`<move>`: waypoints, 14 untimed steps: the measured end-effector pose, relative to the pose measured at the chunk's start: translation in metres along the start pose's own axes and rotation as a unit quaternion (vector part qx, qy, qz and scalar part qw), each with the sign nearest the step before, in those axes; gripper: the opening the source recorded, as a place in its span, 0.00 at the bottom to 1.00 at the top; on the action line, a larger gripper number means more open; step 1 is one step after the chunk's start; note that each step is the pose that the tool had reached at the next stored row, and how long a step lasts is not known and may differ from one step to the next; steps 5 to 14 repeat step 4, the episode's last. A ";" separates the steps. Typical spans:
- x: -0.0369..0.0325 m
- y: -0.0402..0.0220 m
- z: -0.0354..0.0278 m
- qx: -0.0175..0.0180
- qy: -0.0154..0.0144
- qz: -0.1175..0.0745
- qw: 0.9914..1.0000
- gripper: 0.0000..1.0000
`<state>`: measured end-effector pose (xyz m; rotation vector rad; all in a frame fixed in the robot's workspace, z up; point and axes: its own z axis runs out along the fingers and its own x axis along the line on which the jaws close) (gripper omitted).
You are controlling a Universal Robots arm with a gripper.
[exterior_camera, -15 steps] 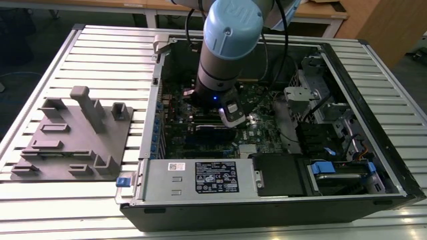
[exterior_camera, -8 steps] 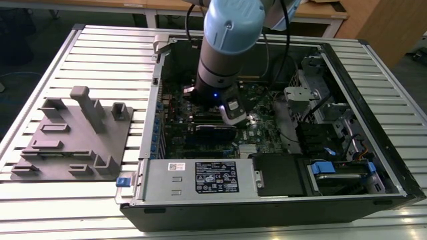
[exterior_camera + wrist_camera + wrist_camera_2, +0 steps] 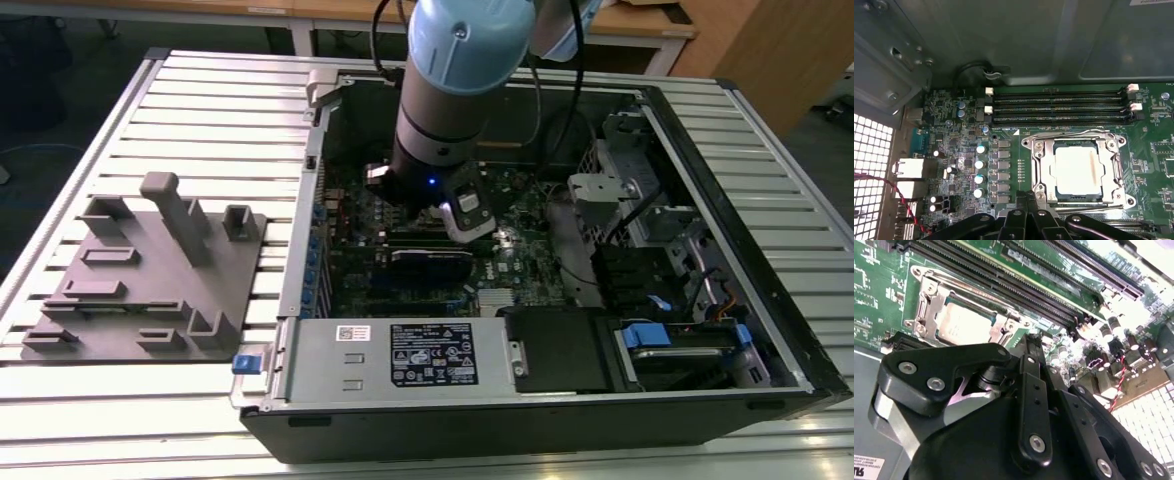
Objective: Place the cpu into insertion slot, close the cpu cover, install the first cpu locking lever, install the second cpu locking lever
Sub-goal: 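Install the second cpu locking lever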
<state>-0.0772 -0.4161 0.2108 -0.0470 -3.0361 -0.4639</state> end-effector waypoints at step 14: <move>0.0000 0.0000 -0.0001 0.000 0.000 0.000 1.000 0.11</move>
